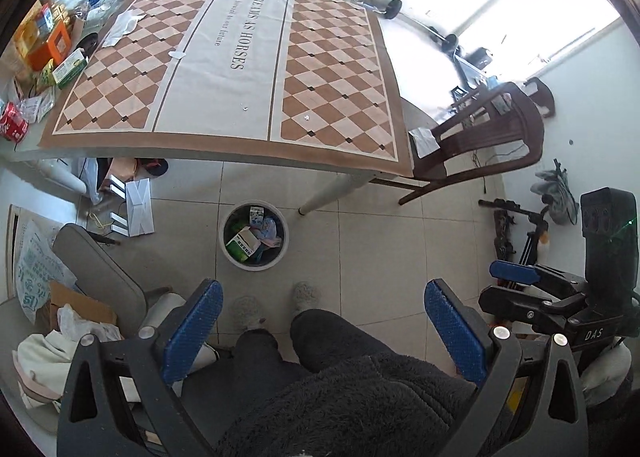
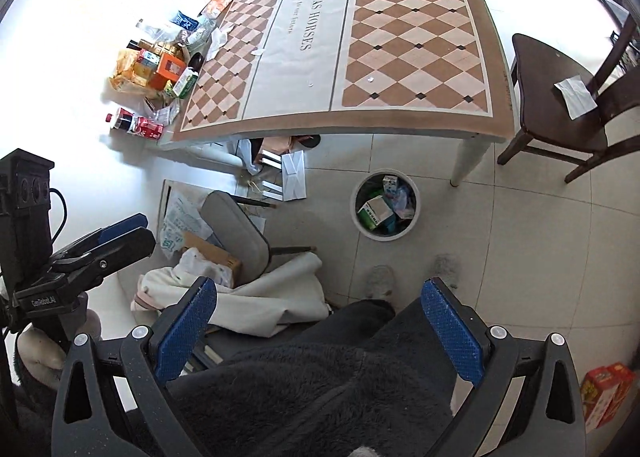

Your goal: Collect trash

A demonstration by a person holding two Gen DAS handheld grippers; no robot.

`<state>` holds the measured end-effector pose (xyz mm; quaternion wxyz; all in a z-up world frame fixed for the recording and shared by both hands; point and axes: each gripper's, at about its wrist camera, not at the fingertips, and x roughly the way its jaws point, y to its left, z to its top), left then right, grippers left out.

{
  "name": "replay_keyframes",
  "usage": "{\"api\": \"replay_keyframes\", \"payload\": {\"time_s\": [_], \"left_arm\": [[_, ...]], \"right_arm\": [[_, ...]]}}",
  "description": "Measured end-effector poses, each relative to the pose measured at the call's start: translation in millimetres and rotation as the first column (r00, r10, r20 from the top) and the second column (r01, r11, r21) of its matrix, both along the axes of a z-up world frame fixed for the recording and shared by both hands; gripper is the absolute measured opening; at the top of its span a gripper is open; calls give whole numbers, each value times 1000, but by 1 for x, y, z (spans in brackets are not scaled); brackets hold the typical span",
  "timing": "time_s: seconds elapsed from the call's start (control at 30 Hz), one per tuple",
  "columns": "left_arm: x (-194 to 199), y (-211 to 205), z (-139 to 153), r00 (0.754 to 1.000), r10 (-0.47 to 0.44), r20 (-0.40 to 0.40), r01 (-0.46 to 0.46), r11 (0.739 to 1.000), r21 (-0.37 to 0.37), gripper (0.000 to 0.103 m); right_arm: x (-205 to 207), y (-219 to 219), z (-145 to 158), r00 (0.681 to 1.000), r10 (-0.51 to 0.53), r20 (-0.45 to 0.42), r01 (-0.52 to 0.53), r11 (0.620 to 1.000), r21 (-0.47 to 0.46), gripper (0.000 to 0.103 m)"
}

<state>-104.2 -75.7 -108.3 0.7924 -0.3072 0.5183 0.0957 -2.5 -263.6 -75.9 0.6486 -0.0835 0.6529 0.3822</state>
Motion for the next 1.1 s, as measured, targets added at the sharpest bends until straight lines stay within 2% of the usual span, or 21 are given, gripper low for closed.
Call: {"api": "replay_keyframes", "payload": {"time_s": [0.2,0.47,0.7,1.1], "left_arm": [[-14,-2,10,999,-25,23,25,1000,-7,103],[-27,3,14,999,2,41,-1,1000,-16,103],[-32,4,15,999,34,42,-34,999,-12,103],[-33,-4,17,999,37,40,-37,999,-2,103]], "right_arm": [[-21,-3,13,999,-48,18,48,999,7,103],[-35,6,22,999,-47,27,47,999,19,103],[-35,9,23,999,-31,28,31,999,21,103],[-36,8,23,999,-24,26,24,999,24,103]]}}
